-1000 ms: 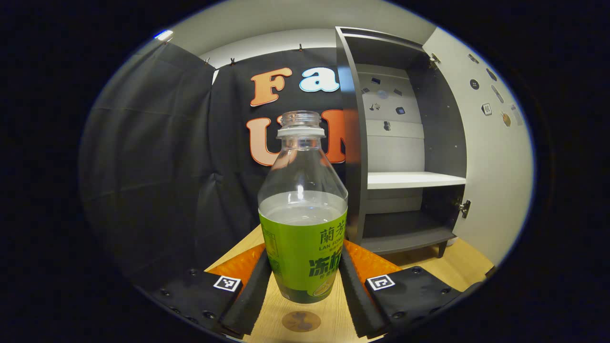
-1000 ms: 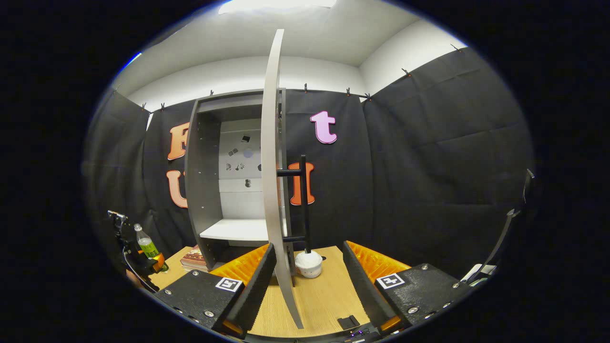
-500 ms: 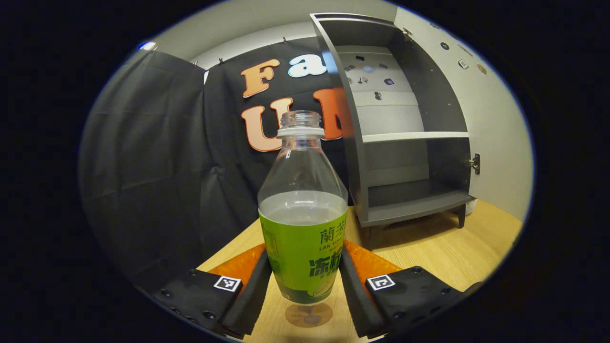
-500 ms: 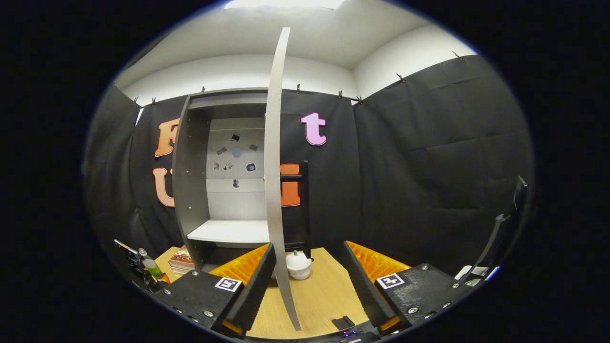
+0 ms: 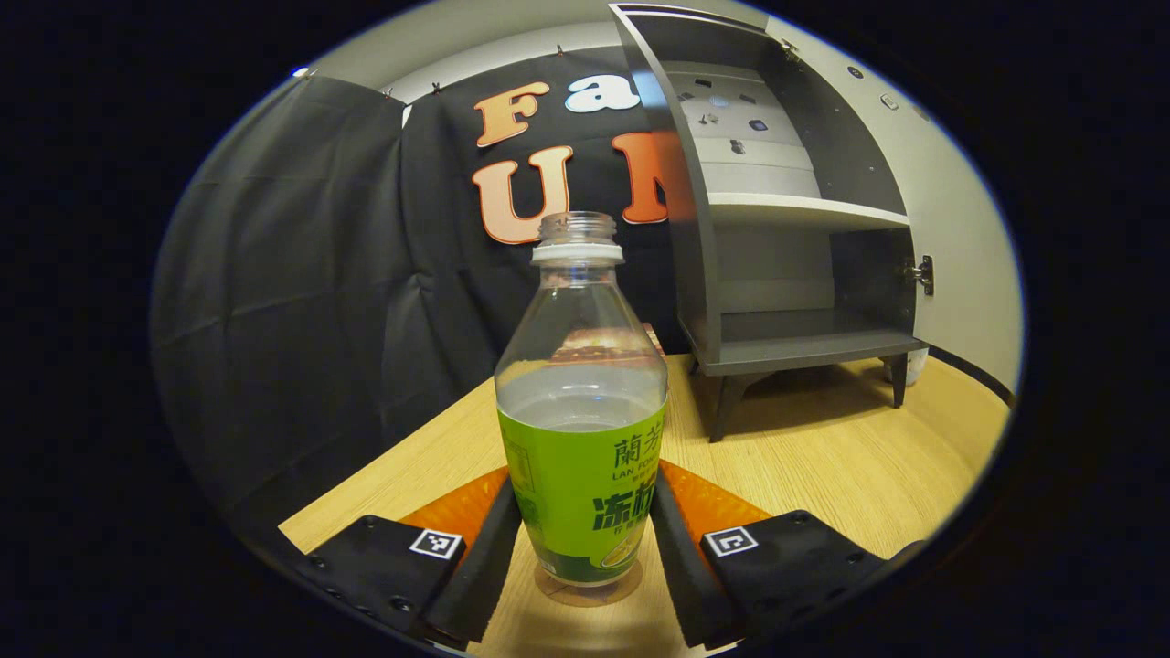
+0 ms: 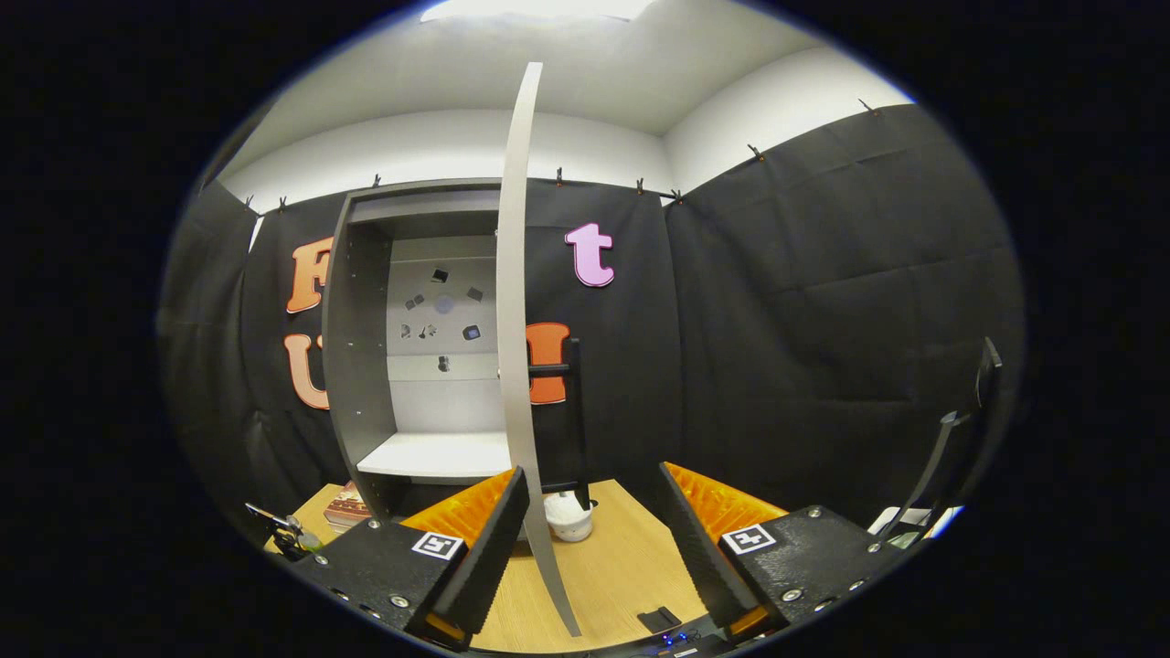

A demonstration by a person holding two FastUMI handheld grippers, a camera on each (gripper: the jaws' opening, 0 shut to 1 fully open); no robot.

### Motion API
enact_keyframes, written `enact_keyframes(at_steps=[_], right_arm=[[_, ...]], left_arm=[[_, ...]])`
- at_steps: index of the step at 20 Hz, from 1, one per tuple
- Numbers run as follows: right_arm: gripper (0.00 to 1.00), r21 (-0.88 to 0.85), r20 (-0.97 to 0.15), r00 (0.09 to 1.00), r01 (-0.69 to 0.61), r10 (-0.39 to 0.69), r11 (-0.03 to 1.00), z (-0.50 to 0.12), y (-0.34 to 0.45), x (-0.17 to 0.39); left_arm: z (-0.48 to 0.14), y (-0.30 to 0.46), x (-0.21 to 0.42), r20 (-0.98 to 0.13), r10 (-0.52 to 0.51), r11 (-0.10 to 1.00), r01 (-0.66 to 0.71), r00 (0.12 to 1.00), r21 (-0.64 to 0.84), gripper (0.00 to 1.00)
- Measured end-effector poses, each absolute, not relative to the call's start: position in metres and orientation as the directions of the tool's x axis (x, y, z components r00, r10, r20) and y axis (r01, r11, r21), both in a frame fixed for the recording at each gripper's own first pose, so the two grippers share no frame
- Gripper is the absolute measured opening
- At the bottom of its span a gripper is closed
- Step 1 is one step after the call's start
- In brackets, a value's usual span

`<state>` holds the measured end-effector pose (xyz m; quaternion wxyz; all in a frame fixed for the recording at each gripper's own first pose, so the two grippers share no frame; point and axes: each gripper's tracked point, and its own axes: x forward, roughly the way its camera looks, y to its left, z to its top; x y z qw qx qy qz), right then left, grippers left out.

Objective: Open the cabinet door with the right hand, grasp the bottle in the cabinet with the left hand and place it on the coaster, then close the cabinet door with the right hand.

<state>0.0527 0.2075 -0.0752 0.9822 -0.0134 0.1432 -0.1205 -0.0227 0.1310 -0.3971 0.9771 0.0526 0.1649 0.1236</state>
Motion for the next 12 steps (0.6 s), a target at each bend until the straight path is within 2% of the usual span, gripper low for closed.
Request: enact_keyframes(at_steps=[12], right_arm=[[0.88, -0.038, -0.268, 0.93, 0.25, -0.251, 0.967, -0.065, 0.211, 0.052]], left_arm=[[-0.438, 0.145, -0.024, -0.389, 0.289, 0.956, -0.282, 0.875, 0.077, 0.83]])
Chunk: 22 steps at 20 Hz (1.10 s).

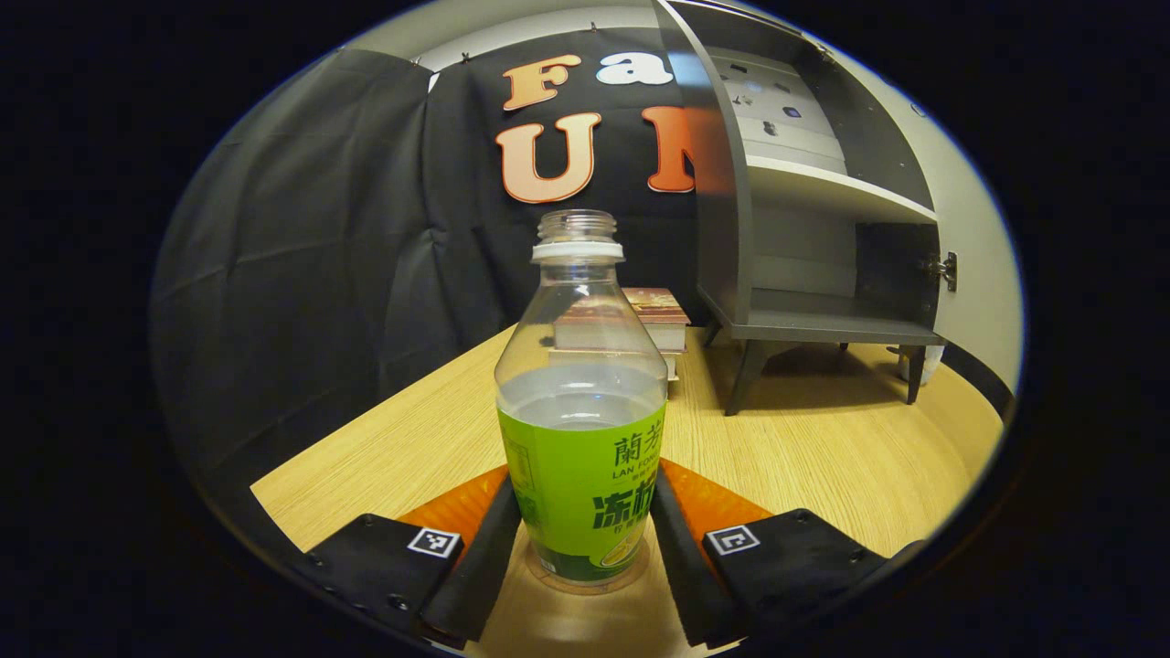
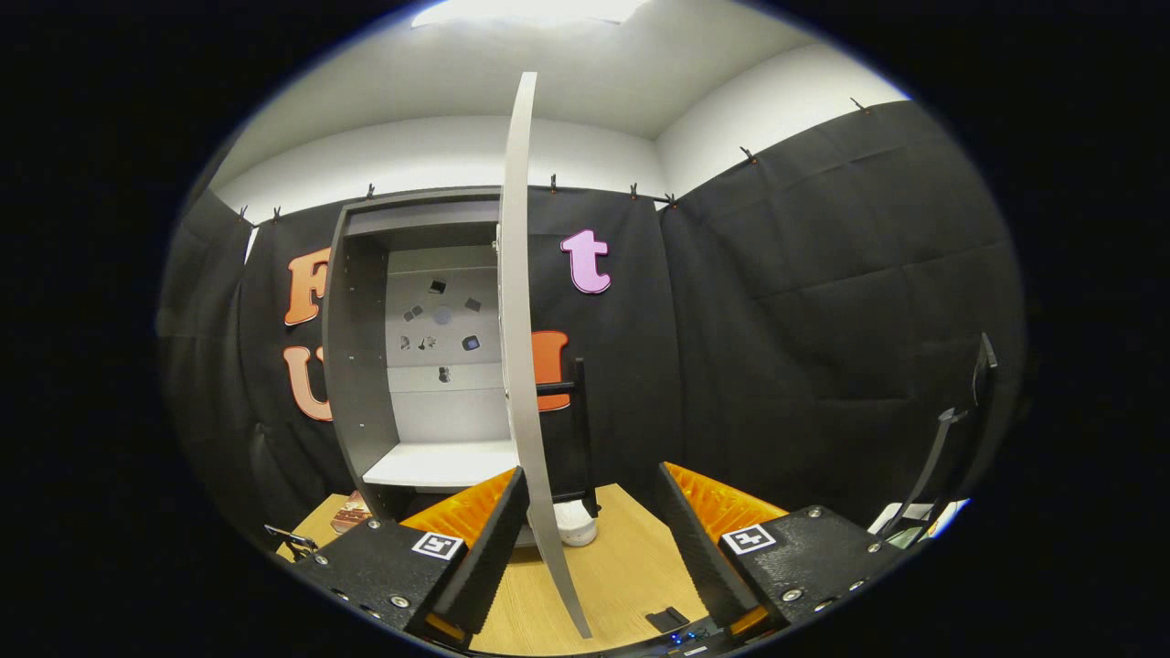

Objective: Open the cabinet door with the right hand, grasp the bottle in the cabinet with the left hand and place it on the coaster, then close the cabinet door with the right hand.

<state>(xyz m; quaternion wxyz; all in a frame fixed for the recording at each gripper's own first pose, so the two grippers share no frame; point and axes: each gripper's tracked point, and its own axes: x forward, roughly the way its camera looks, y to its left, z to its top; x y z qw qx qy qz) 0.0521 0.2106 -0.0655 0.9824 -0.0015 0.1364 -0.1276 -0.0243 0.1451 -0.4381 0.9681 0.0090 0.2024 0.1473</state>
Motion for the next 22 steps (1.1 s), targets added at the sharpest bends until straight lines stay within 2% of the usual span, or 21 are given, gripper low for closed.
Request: enact_keyframes(at_steps=[5, 7, 8, 10, 14, 17, 22], right_arm=[[0.88, -0.046, -0.265, 0.934, 0.236, -0.24, 0.971, -0.064, 0.213, 0.055], [0.88, -0.043, -0.263, 0.936, 0.232, -0.235, 0.972, -0.064, 0.212, 0.055], [0.88, -0.04, -0.261, 0.937, 0.229, -0.232, 0.973, -0.064, 0.213, 0.055], [0.88, -0.042, -0.261, 0.939, 0.222, -0.225, 0.974, -0.064, 0.212, 0.056], [0.88, -0.039, -0.255, 0.943, 0.211, -0.213, 0.977, -0.062, 0.207, 0.057], [0.88, -0.035, -0.248, 0.947, 0.201, -0.203, 0.979, -0.061, 0.2, 0.052], [0.88, 0.016, -0.21, 0.965, 0.164, -0.157, 0.986, -0.047, 0.184, 0.055]], left_arm=[[-0.445, 0.146, -0.03, -0.387, 0.279, 0.96, -0.266, 0.879, 0.087, 0.84], [-0.447, 0.153, -0.034, -0.398, 0.314, 0.949, -0.295, 0.862, 0.109, 0.86], [-0.443, 0.152, -0.035, -0.397, 0.315, 0.949, -0.298, 0.862, 0.105, 0.95], [-0.437, 0.147, -0.033, -0.389, 0.317, 0.948, -0.299, 0.865, 0.108, 0.98], [-0.423, 0.142, -0.032, -0.373, 0.309, 0.951, -0.276, 0.875, 0.14, 0.98], [-0.412, 0.149, -0.037, -0.377, 0.337, 0.942, -0.307, 0.863, 0.139, 0.98], [-0.363, 0.147, -0.044, -0.326, 0.364, 0.931, -0.344, 0.873, 0.119, 0.98]])
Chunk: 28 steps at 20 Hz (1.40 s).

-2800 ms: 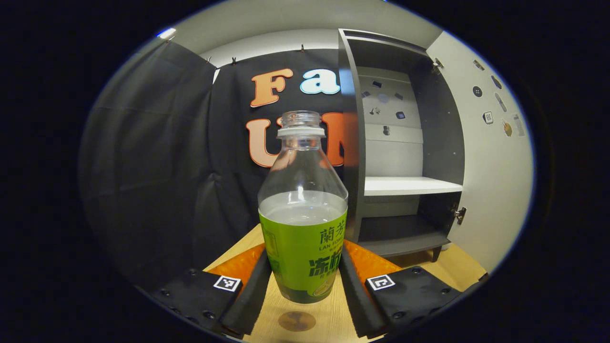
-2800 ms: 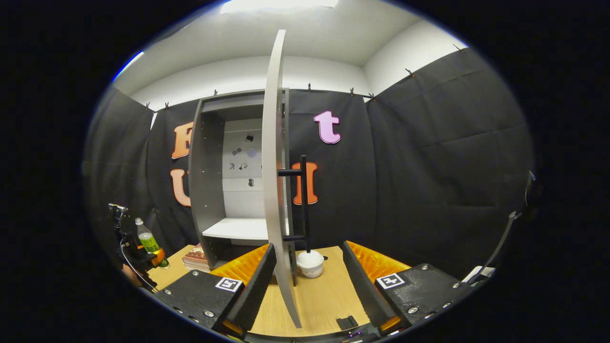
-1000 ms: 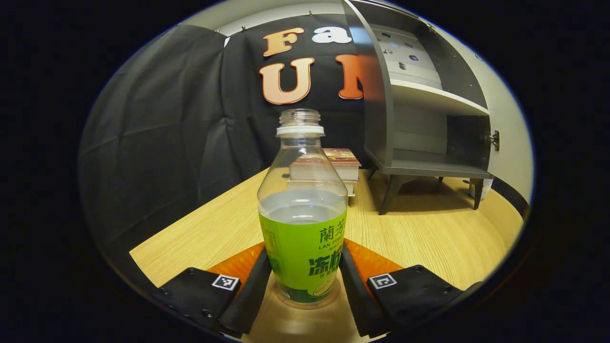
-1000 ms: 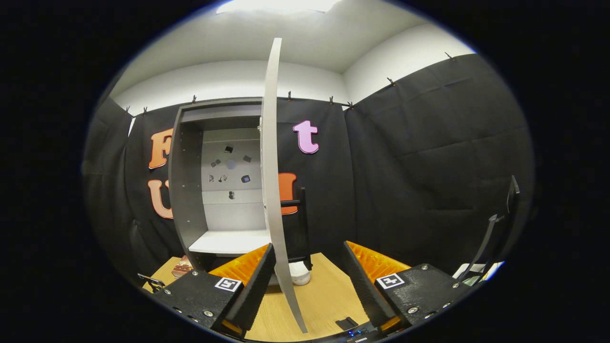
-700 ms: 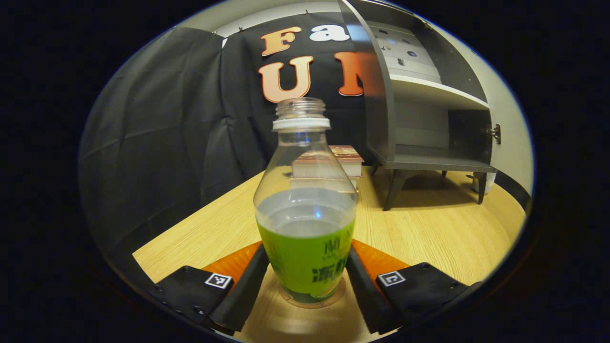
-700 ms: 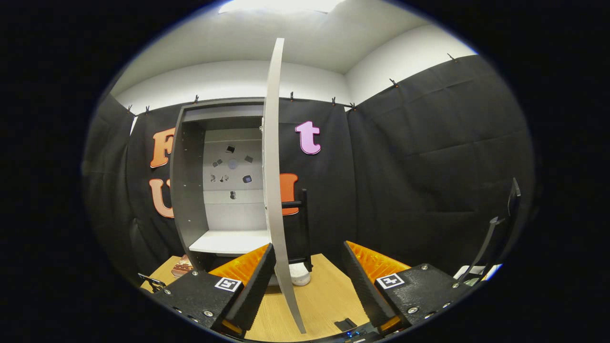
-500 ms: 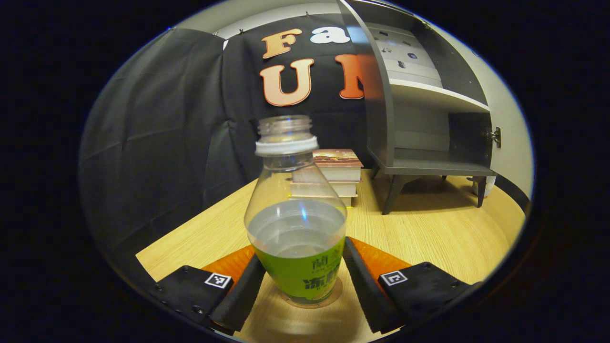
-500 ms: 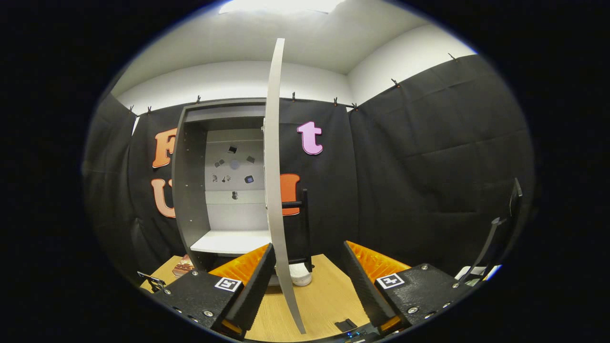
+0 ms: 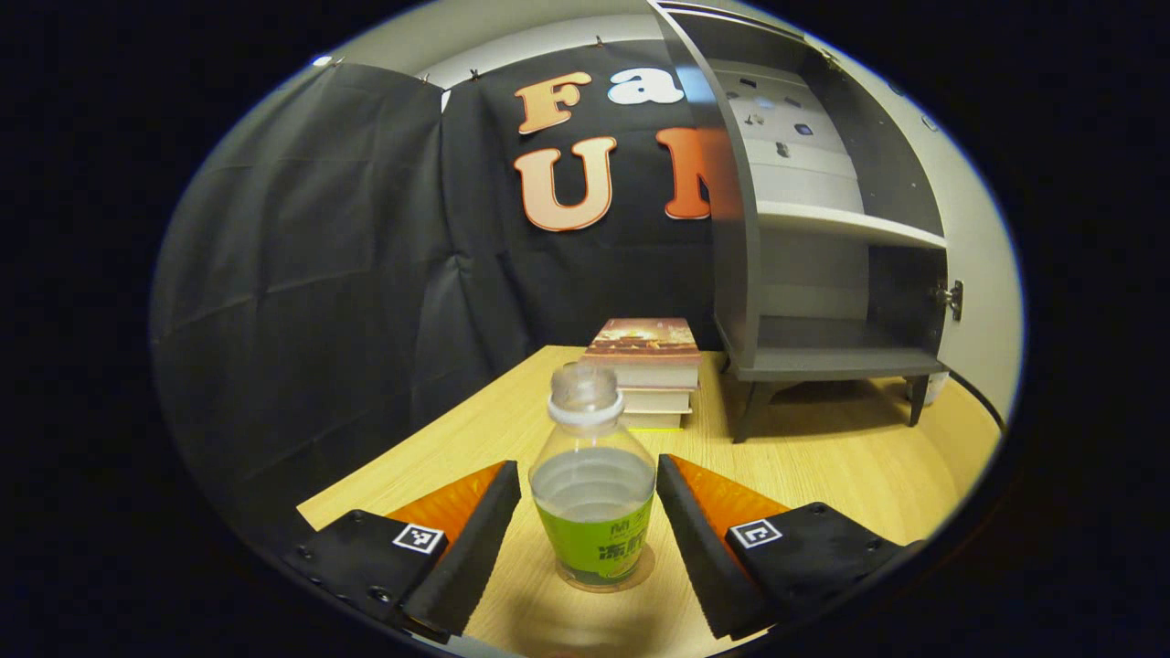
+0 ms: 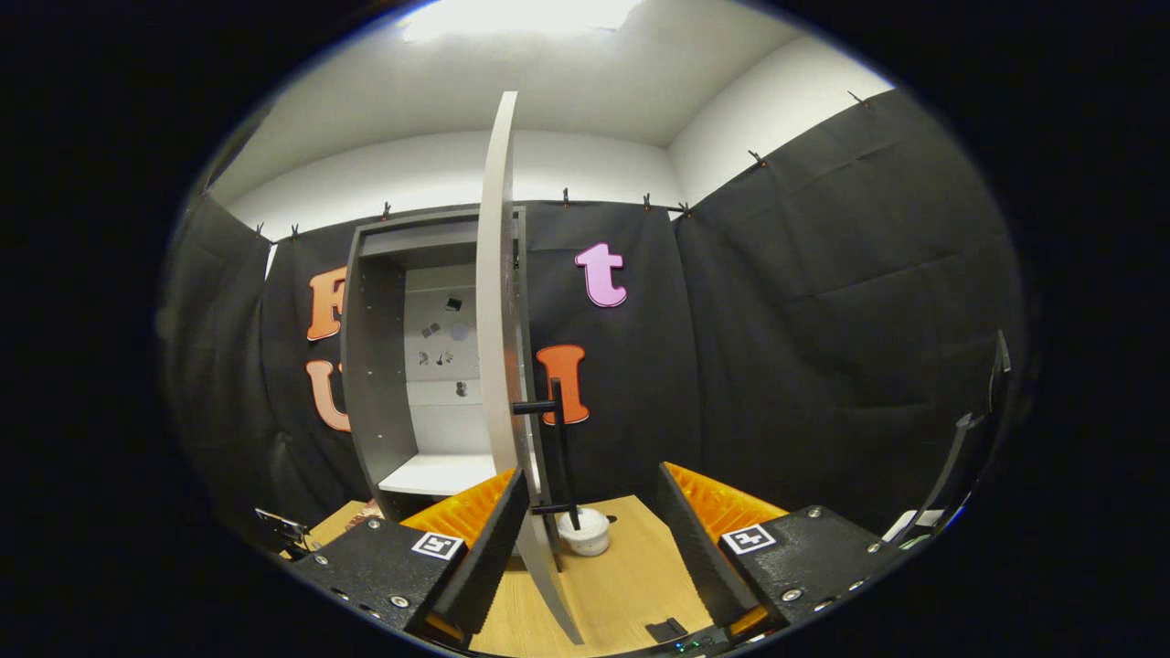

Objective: Open the cabinet door with the right hand, grasp the bottle in the cabinet with the left hand and place it on the coaster, then close the cabinet door with the right hand.

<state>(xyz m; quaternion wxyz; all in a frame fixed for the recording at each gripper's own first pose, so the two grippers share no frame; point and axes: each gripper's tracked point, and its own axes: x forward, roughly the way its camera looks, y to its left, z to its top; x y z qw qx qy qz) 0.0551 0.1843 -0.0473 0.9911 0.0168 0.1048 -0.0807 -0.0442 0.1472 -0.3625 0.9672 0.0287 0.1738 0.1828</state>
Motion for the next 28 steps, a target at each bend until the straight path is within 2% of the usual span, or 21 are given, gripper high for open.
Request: enact_keyframes(at_steps=[7, 11, 18, 21, 22, 23, 28], right_arm=[[0.88, 0.097, -0.157, 0.982, 0.123, -0.107, 0.988, -0.046, 0.142, 0.07], [0.87, 0.183, -0.186, 0.983, 0.037, -0.003, 0.982, -0.061, 0.141, 0.083], [0.87, 0.154, -0.201, 0.969, -0.114, 0.144, 0.981, -0.086, 0.149, 0.105], [0.86, 0.199, -0.184, 0.959, -0.181, 0.218, 0.963, -0.085, 0.157, 0.106], [0.93, 0.204, -0.175, 0.953, -0.211, 0.248, 0.956, -0.083, 0.16, 0.108], [0.84, 0.213, -0.171, 0.944, -0.244, 0.282, 0.946, -0.084, 0.166, 0.109], [0.81, 0.272, -0.167, 0.88, -0.392, 0.444, 0.879, -0.091, 0.196, 0.108]], left_arm=[[-0.307, 0.118, -0.056, -0.279, 0.347, 0.938, -0.33, 0.896, 0.105, 0.98], [-0.279, 0.102, -0.066, -0.243, 0.344, 0.939, -0.327, 0.907, 0.11, 0.98], [-0.232, 0.083, -0.068, -0.176, 0.361, 0.93, -0.34, 0.916, 0.139, 0.99], [-0.217, 0.071, -0.07, -0.154, 0.362, 0.928, -0.34, 0.919, 0.154, 0.98], [-0.213, 0.066, -0.07, -0.151, 0.36, 0.928, -0.337, 0.921, 0.157, 0.98], [-0.21, 0.061, -0.068, -0.148, 0.35, 0.932, -0.328, 0.925, 0.156, 0.99], [-0.2, 0.04, -0.063, -0.14, 0.349, 0.928, -0.321, 0.927, 0.187, 0.98]])
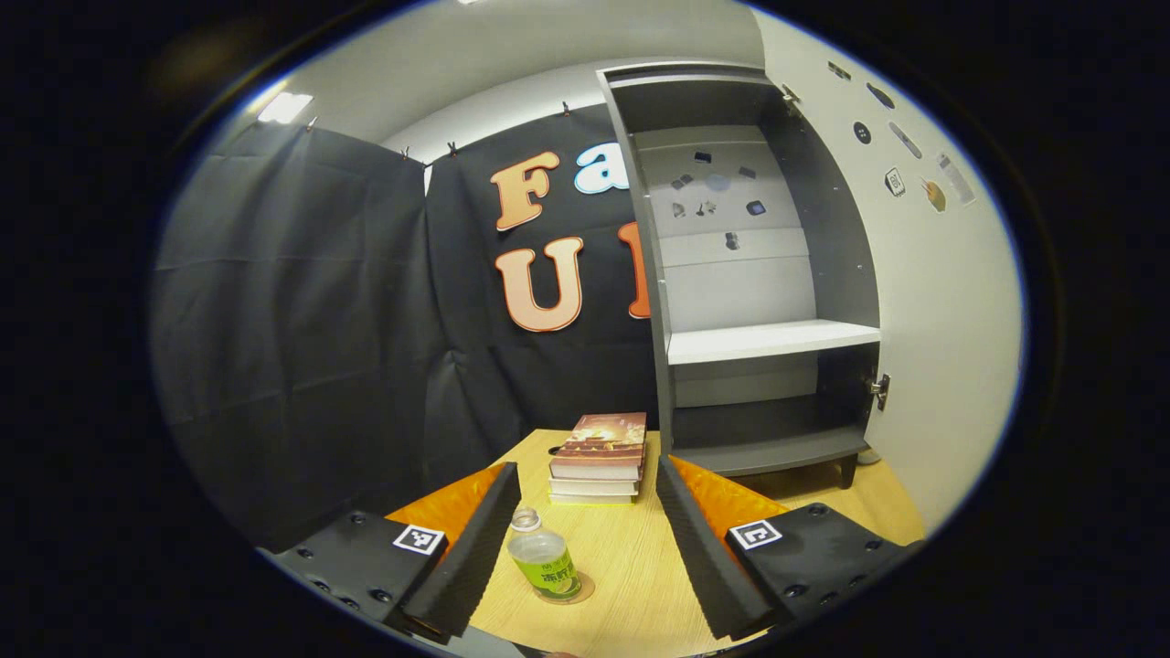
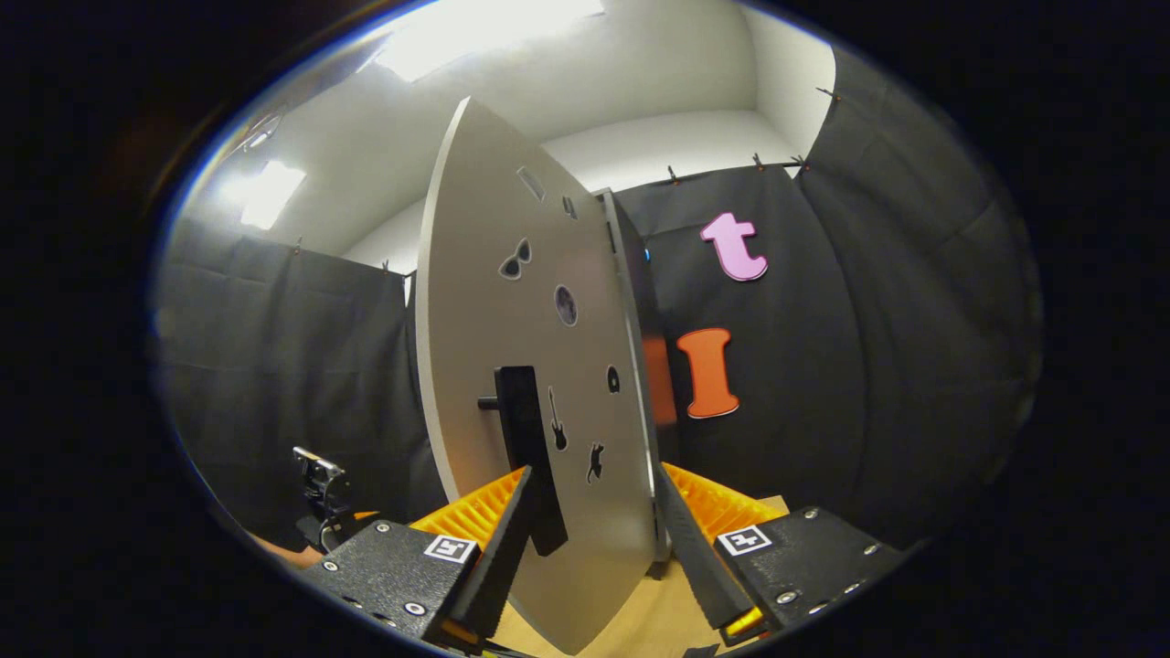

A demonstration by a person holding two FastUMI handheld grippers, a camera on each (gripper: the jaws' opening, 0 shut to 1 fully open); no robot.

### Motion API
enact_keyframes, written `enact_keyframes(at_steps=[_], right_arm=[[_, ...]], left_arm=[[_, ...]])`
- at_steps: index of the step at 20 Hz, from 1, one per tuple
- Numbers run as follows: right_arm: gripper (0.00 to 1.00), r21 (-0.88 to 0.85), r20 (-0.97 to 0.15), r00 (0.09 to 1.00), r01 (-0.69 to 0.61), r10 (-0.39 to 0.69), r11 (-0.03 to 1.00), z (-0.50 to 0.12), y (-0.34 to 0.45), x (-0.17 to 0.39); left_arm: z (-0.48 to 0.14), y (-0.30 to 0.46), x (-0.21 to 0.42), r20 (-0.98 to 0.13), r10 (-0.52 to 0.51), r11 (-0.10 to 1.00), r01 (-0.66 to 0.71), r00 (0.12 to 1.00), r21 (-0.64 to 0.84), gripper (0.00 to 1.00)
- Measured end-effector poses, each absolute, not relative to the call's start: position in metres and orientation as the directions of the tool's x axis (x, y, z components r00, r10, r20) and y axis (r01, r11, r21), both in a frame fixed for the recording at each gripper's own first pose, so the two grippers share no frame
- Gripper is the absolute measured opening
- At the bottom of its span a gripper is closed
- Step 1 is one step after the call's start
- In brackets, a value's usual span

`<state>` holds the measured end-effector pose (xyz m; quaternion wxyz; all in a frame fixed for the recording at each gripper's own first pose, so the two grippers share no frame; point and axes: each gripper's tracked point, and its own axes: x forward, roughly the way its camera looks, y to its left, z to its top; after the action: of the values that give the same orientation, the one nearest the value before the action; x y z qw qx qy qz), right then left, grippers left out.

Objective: Open the cabinet door with the right hand, grasp the bottle in the cabinet with the left hand and place it on the coaster, then close the cabinet door with the right hand.

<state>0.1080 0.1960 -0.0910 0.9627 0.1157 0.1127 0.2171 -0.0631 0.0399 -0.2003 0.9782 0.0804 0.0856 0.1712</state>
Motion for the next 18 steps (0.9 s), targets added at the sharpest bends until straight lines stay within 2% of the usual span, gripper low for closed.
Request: enact_keyframes(at_steps=[3, 4, 9, 15, 16, 17, 18], right_arm=[[0.81, 0.321, -0.16, 0.848, -0.439, 0.505, 0.839, -0.096, 0.211, 0.106], [0.81, 0.334, -0.154, 0.84, -0.451, 0.52, 0.827, -0.095, 0.215, 0.105], [0.81, 0.354, -0.152, 0.811, -0.49, 0.565, 0.797, -0.104, 0.235, 0.111], [0.81, 0.423, -0.158, 0.821, -0.445, 0.548, 0.789, -0.12, 0.273, 0.122], [0.91, 0.437, -0.155, 0.827, -0.433, 0.54, 0.788, -0.121, 0.277, 0.121], [0.82, 0.452, -0.157, 0.828, -0.424, 0.538, 0.785, -0.124, 0.282, 0.122], [0.83, 0.468, -0.161, 0.829, -0.414, 0.536, 0.781, -0.125, 0.289, 0.125]], left_arm=[[-0.204, 0.04, -0.067, -0.164, 0.366, 0.926, -0.343, 0.916, 0.155, 0.99], [-0.204, 0.044, -0.069, -0.172, 0.379, 0.922, -0.356, 0.909, 0.151, 0.96], [-0.17, 0.064, -0.061, -0.118, 0.38, 0.921, -0.364, 0.917, 0.139, 0.98], [-0.154, 0.107, -0.024, -0.084, 0.326, 0.941, -0.314, 0.942, 0.127, 0.96], [-0.153, 0.116, -0.018, -0.084, 0.32, 0.942, -0.308, 0.944, 0.134, 0.98], [-0.155, 0.127, -0.014, -0.089, 0.324, 0.941, -0.311, 0.942, 0.133, 0.96], [-0.158, 0.136, -0.01, -0.095, 0.324, 0.943, -0.312, 0.941, 0.118, 0.99]])
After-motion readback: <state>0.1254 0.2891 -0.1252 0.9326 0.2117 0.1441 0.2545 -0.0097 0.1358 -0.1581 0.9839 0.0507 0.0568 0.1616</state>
